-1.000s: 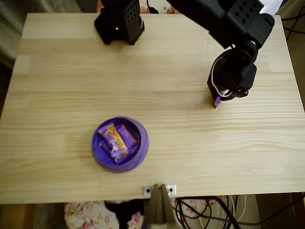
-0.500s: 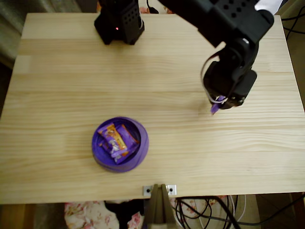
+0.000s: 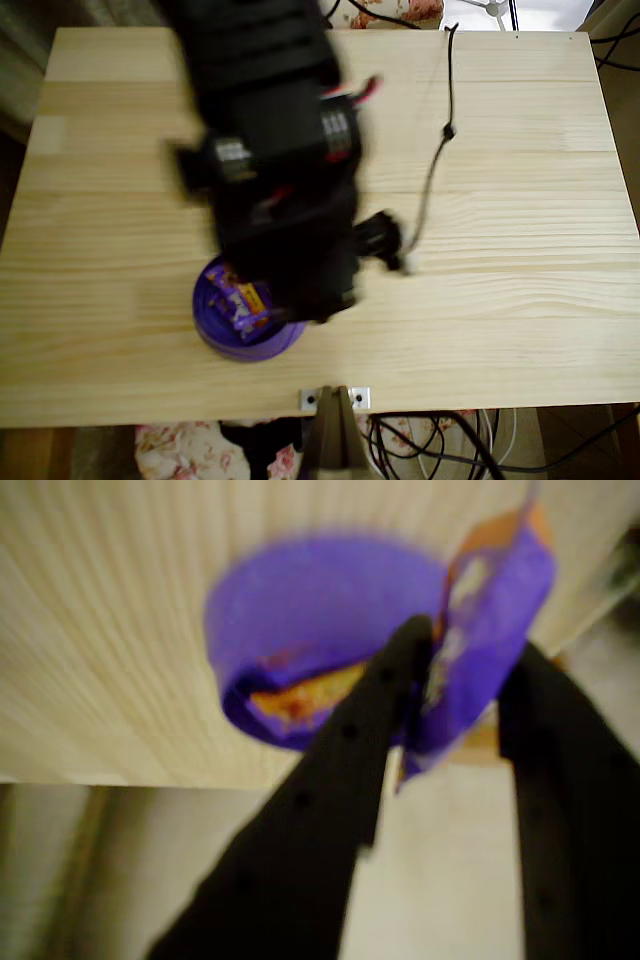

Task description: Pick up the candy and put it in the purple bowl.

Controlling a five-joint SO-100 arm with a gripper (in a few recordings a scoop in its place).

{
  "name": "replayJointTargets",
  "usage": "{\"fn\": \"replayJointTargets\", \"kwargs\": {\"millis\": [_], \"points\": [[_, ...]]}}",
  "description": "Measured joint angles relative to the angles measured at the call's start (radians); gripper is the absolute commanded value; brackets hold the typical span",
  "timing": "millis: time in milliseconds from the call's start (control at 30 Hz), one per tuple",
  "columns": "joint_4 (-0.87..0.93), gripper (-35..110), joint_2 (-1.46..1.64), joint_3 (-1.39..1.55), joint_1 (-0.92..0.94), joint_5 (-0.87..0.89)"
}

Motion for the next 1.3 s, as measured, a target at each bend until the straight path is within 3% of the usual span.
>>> {"fn": "replayJointTargets", "kwargs": {"millis": [367,933,1033,1300], "points": [[0.000,0,0.095,0.060,0.282,-0.064],[-0.017,1,0.296,0.298,0.172,-0.057],[-0.020,13,0.296,0.298,0.173,-0.057],[-0.038,19,0.296,0.313,0.173,-0.066]]}}
